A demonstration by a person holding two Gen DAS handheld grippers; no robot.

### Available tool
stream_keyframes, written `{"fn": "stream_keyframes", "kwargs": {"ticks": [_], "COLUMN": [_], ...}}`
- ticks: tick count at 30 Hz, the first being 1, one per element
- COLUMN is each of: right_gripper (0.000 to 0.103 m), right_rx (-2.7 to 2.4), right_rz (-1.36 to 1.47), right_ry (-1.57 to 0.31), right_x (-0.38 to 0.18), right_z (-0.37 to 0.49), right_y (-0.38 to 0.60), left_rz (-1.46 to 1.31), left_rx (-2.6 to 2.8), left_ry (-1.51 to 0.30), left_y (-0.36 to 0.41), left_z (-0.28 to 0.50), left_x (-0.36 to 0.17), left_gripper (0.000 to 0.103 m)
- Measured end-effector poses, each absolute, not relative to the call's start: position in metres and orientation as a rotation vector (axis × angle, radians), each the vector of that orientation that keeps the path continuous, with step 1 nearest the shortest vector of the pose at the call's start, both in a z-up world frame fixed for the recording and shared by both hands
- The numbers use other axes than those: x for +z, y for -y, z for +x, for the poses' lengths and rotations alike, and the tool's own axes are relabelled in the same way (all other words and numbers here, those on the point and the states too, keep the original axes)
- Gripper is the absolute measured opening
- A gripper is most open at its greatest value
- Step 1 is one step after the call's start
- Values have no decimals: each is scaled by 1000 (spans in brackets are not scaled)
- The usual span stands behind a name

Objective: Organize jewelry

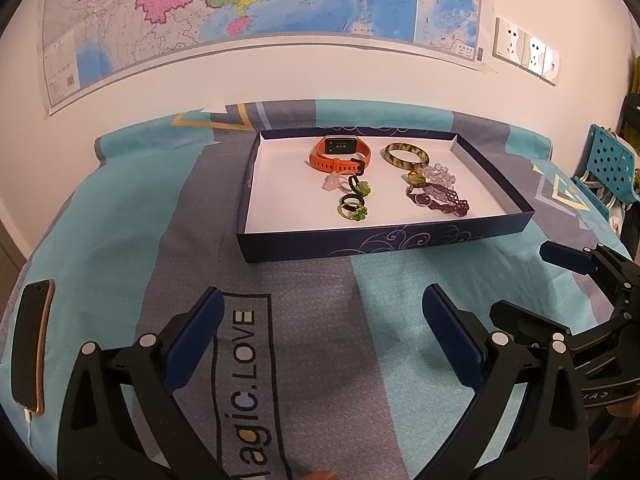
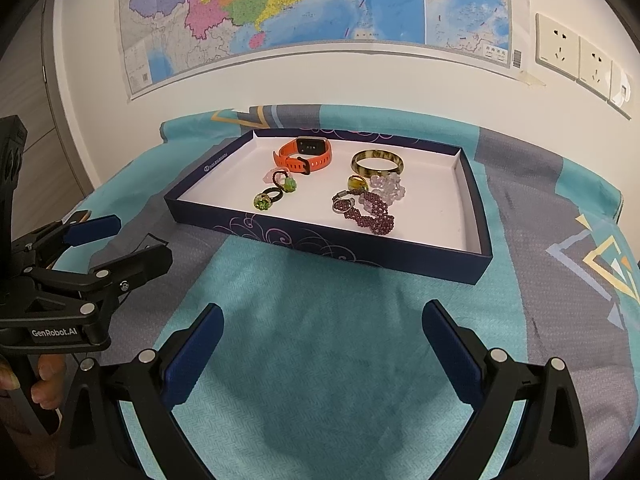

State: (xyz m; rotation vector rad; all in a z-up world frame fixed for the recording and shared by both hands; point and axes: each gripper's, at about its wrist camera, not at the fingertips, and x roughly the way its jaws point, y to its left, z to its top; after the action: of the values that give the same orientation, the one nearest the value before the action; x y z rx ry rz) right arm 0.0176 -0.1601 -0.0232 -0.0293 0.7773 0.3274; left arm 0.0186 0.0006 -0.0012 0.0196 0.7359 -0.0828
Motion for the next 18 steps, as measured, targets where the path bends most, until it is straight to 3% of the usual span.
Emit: {"fn": "stream_keyframes", "kwargs": {"ticks": [18], "right_gripper": [96], "right_rx": [328], "right_rz": [-26], "right_ry": [-786], "right_x": [-26], "right_z": [19], "right_y": [160], "left_rz": [21], "left_rx": [-82], "left_ry": [-739], "left_y": [1], "left_z": [20], "left_x": [-1], "left_gripper": [98]}}
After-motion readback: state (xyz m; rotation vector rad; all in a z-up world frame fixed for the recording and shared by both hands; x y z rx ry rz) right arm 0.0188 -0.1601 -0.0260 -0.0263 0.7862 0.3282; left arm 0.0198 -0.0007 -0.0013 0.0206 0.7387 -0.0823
